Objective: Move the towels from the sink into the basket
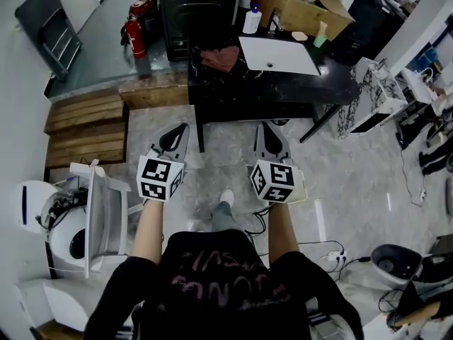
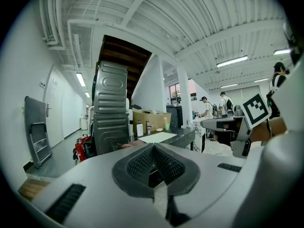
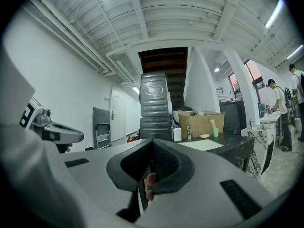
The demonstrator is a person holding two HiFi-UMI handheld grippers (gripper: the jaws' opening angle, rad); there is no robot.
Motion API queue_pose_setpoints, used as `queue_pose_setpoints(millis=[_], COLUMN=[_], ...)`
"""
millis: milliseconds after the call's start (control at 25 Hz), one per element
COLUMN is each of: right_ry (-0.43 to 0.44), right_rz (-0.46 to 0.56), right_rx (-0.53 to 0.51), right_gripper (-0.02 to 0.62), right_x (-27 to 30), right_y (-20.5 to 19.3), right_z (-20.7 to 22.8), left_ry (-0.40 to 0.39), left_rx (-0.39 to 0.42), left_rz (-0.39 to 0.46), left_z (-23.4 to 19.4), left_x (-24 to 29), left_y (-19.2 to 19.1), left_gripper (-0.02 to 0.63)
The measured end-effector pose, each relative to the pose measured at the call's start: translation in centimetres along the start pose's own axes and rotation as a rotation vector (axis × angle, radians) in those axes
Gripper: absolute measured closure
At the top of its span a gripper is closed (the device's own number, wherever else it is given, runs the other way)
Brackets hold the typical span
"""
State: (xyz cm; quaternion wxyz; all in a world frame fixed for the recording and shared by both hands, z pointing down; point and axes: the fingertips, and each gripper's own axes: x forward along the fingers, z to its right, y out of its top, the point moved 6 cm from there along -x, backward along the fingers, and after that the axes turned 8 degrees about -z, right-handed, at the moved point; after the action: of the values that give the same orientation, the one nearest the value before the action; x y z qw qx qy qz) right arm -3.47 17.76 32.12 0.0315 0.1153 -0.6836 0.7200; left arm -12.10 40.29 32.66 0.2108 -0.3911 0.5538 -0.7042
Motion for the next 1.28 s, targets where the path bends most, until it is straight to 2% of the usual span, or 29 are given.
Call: queue_pose_setpoints(millis=[480, 920, 1280], right_ry=[-0.019, 0.038, 0.082], right_rz=[-0.059, -0.086, -0.094], right_rx=[0.010, 0.016, 0.018], right_gripper=[0.581, 0.581, 0.581], right_x=[9.9, 19.0, 23.3], right_y=[0.5, 2.2, 2.8], right_z=[6.2, 12.6, 15.6], left_ry=[-0.027, 0.015, 0.045], left_rx=[-0.012, -0.016, -0.007], left_rz=[-0.041, -0.078, -0.096], left_z=[-2.5, -3.8, -3.8], left_x=[11.5, 21.2, 25.9], left_y=[2.2, 5.7, 7.5], left_gripper=[0.601, 0.601, 0.601])
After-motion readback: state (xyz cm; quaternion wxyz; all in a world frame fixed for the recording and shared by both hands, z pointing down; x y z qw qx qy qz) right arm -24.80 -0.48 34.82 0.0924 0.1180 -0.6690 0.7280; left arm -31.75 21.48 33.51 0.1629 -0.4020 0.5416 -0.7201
